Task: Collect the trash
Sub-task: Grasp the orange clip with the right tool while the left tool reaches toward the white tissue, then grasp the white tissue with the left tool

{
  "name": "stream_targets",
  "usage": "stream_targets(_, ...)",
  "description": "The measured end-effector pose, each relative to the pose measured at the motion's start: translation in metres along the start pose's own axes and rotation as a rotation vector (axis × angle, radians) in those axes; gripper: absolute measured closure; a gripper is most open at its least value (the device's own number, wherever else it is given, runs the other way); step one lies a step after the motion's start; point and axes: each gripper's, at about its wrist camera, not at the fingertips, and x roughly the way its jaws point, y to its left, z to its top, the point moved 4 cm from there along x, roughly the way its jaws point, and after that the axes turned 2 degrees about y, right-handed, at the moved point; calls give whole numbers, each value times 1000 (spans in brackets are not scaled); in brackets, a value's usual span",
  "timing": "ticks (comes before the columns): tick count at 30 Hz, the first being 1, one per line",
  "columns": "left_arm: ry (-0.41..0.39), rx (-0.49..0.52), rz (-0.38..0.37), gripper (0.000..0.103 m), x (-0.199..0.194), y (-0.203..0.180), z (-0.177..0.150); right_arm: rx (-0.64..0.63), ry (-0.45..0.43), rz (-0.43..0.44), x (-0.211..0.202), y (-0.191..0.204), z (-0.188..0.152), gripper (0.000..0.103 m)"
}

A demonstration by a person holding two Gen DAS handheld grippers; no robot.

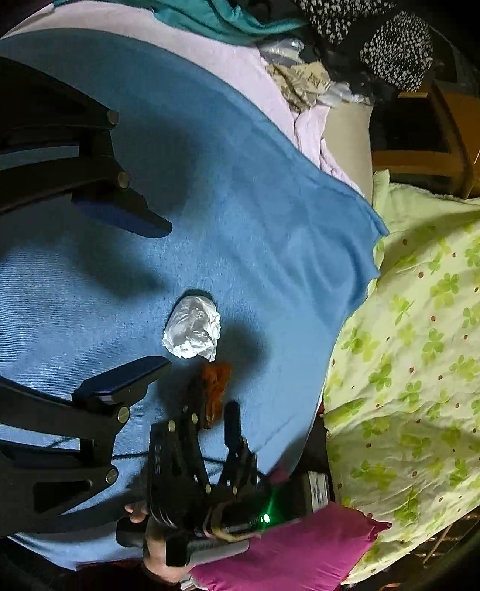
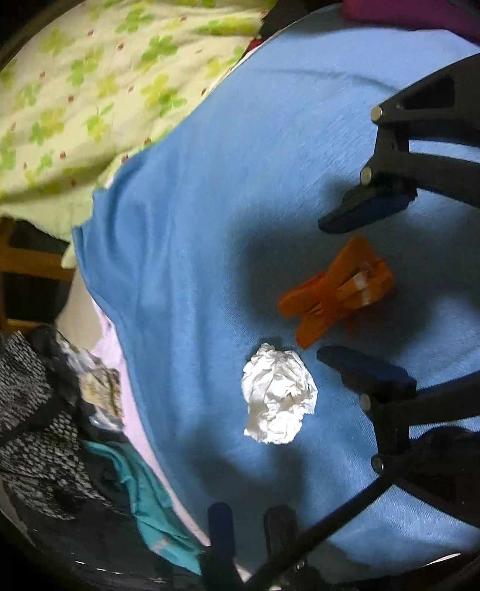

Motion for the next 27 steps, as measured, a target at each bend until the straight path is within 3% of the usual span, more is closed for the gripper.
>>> stream_targets(4, 20, 9, -44, 35, 12, -2, 3, -8, 73, 1, 18, 0, -2, 63)
stream_targets(8, 2, 35, -40, 35, 22, -4, 9, 68, 51, 13, 10, -9, -9, 73)
stream_targets(12, -3, 48, -58, 35, 32, -11, 14, 180, 21, 30, -11, -19, -20, 74)
stream_targets(15, 6, 85, -28, 35, 43, -18, 16, 282, -19, 25, -42, -26, -37, 74)
stream_targets(20, 43, 36, -45, 37, 59, -13, 17, 400, -68, 17, -94, -24, -71, 74)
stream_targets(25, 62, 30, -66, 62, 67, -19, 18, 475, -99, 15, -137, -12, -109, 74)
stream_targets(27, 77, 45, -46, 65, 71, -23, 14, 508, -116, 19, -148, -9, -121, 74)
